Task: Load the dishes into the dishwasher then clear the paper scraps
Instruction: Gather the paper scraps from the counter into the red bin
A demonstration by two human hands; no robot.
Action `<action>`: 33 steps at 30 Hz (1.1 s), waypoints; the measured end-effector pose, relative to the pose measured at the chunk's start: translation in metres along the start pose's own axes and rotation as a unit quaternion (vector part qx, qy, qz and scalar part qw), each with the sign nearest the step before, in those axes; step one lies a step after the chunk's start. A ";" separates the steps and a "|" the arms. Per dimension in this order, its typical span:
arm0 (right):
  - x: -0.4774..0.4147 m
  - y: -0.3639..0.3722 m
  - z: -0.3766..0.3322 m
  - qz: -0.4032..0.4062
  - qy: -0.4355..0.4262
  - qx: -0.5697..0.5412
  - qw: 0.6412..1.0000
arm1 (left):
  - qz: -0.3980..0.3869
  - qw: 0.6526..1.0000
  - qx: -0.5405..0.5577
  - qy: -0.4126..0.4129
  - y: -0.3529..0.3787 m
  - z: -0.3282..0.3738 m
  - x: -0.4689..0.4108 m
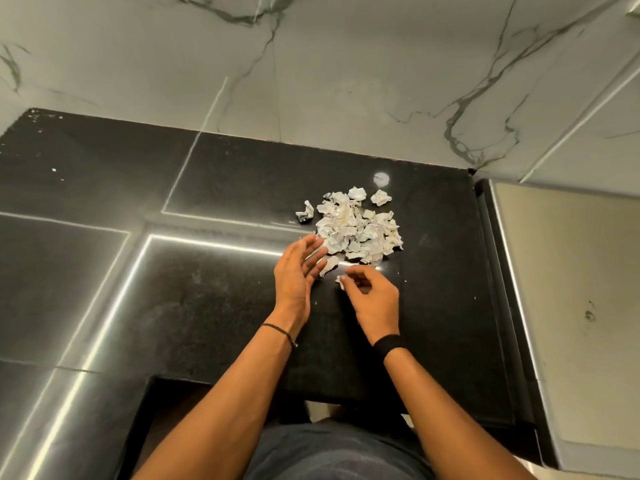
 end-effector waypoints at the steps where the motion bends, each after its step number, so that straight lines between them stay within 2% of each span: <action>1: 0.003 -0.001 -0.006 0.009 0.000 -0.038 0.999 | -0.005 1.000 0.007 -0.003 0.003 -0.002 -0.001; 3: 0.003 0.001 -0.022 0.011 -0.020 -0.093 0.995 | -0.018 0.999 0.043 -0.018 0.009 -0.007 -0.003; 5: -0.001 0.003 -0.039 -0.011 -0.039 -0.131 0.991 | -0.037 0.991 0.123 -0.045 0.015 -0.013 -0.001; 8: -0.008 0.001 -0.050 -0.020 -0.056 -0.132 0.990 | -0.027 0.965 0.255 -0.062 0.015 -0.012 0.002; 10: -0.015 -0.008 -0.038 -0.002 -0.056 -0.083 0.995 | -0.015 0.954 0.295 -0.052 0.008 -0.007 -0.001; 12: -0.020 -0.013 -0.019 -0.052 -0.047 0.023 0.997 | -0.005 0.956 0.289 -0.047 0.000 -0.002 -0.004; 15: -0.016 -0.004 0.005 -0.151 -0.084 0.235 0.956 | 0.001 0.966 0.253 -0.051 -0.007 -0.001 -0.006; 18: -0.010 0.001 0.007 -0.120 -0.132 0.278 0.944 | 0.011 0.973 0.225 -0.050 -0.007 -0.003 -0.006; 20: -0.009 0.002 0.004 -0.108 -0.130 0.281 0.945 | 0.013 0.978 0.202 -0.050 -0.007 -0.004 -0.006; 22: -0.011 0.001 0.000 -0.094 -0.087 0.221 0.967 | 0.013 0.982 0.183 -0.052 -0.007 -0.005 -0.006; 24: -0.014 -0.004 -0.013 -0.073 -0.025 0.070 0.995 | 0.011 0.983 0.179 -0.050 -0.007 -0.006 -0.006; 27: -0.015 0.000 -0.045 -0.107 -0.054 -0.083 0.989 | 0.000 0.978 0.201 -0.053 -0.004 -0.006 -0.006; 29: -0.015 0.006 -0.058 -0.132 -0.079 -0.096 0.984 | -0.008 0.968 0.241 -0.066 -0.002 -0.006 -0.007; 33: -0.026 0.008 -0.046 -0.065 -0.085 -0.042 0.993 | 0.002 0.955 0.290 -0.065 -0.009 -0.002 -0.008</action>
Point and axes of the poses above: each hand's wrist, its own x-axis away from the middle knuckle, its own y-axis out of the palm, z = x × y, the point moved 3 cm from there along -x, towards the middle knuckle, and after that the axes turned 14 degrees about -z, right-handed, at the moved point
